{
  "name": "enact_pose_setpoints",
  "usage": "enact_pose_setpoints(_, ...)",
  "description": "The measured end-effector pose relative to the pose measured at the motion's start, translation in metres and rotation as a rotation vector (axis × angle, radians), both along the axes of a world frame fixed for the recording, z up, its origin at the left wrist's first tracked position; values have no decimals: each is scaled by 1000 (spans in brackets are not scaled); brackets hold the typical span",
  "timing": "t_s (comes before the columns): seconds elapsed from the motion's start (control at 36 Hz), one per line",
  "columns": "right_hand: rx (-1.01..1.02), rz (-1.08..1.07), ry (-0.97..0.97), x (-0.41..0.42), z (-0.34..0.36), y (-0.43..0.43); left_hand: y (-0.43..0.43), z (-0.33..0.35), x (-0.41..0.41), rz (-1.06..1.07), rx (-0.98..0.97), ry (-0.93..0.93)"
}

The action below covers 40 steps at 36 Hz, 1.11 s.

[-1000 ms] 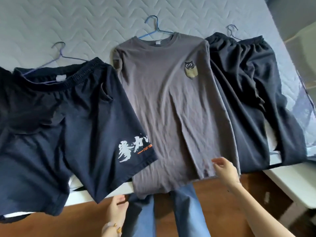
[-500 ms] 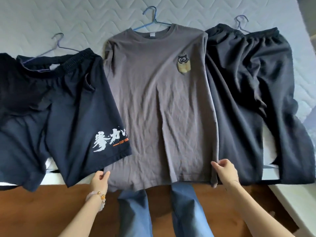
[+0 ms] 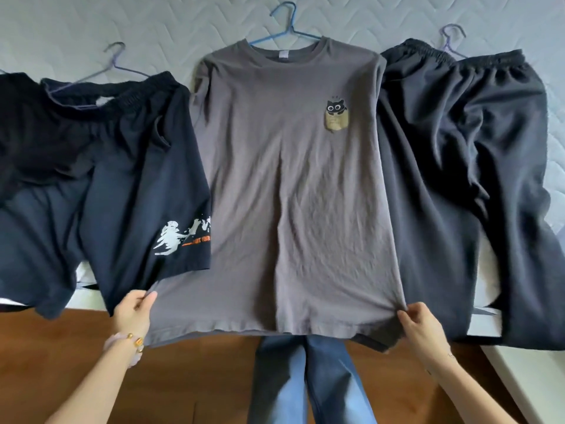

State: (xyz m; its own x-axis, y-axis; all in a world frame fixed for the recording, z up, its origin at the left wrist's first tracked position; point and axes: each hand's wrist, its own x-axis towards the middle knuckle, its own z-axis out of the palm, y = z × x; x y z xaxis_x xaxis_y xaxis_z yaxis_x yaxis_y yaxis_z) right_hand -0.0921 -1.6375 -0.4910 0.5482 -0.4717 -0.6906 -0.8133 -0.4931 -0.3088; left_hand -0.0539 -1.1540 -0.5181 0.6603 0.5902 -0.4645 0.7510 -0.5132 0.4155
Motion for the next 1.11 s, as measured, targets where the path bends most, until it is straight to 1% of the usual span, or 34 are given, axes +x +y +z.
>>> enact_pose_setpoints(0.08,25,2,27,-4,-8,12,10,-2,0,-1,7,26)
enact_pose_setpoints(0.28,-101,-9,109,-8,-11,26,2,-21,-8,-5,35,166)
enact_pose_setpoints(0.36,-98,17,122,-5,-11,26,-3,-24,-8,25,37,225)
enact_pose_setpoints(0.44,-77,48,103,-5,-7,24,-3,-20,-6,5,22,283)
enact_pose_setpoints(0.56,-81,105,156,-8,-1,19,-3,-14,-7,-35,69,284)
enact_pose_setpoints(0.64,-132,115,97,-1,13,17,-8,-4,-1,-33,144,216)
enact_pose_setpoints(0.72,-98,99,21,21,29,18,-17,11,15,-23,176,126)
enact_pose_setpoints(0.92,84,134,-138,105,33,38,-41,28,90,-160,42,-13)
enact_pose_setpoints(1.03,176,209,-162,164,27,59,-60,35,141,-177,-6,-52)
enact_pose_setpoints(1.11,222,279,-151,202,22,76,-67,38,176,-225,30,-82)
